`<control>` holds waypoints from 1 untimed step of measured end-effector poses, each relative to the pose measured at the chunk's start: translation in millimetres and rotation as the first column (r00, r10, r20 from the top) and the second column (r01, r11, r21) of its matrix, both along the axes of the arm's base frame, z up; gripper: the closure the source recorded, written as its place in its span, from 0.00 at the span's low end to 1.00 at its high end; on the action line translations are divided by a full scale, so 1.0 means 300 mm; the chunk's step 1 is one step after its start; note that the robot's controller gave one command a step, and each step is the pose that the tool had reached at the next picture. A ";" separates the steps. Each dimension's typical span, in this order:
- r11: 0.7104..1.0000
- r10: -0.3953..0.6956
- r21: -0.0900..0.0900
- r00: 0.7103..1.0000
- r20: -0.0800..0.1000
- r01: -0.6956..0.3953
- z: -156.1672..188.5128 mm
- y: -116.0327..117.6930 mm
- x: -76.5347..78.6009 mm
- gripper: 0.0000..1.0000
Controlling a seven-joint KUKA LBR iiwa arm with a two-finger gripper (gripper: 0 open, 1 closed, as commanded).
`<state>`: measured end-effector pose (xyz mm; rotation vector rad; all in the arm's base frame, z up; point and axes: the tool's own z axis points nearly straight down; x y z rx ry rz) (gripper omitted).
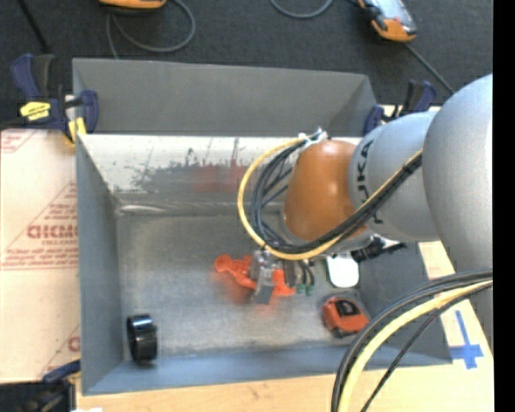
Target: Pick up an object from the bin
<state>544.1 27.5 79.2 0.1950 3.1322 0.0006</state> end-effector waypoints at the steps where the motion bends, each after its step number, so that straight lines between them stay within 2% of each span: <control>1: 1.000 0.013 0.000 1.000 0.001 -0.013 -0.018 0.022 0.050 1.00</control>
Offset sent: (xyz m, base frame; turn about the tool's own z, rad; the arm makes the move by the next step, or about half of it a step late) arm 0.0177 0.0115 -0.0092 -0.0210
